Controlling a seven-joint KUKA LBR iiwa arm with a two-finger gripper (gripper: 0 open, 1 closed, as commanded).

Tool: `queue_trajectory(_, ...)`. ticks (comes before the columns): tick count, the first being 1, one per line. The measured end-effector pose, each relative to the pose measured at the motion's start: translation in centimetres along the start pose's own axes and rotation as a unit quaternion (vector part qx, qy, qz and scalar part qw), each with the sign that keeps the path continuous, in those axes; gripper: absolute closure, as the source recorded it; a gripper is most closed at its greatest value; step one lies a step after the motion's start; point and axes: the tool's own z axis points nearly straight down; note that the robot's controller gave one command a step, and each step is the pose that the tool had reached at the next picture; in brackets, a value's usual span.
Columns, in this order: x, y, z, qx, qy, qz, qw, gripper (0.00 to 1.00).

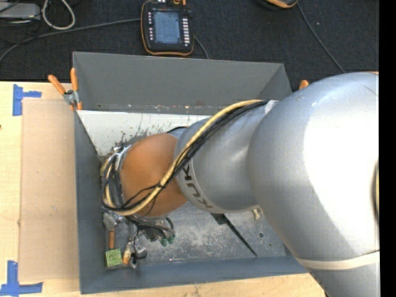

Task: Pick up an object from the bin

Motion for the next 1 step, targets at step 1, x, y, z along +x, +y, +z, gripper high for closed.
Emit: queue_trajectory(1,-0.47,-1.12,-6.8,0.001,-0.005,0.009,0.9999,0.0)
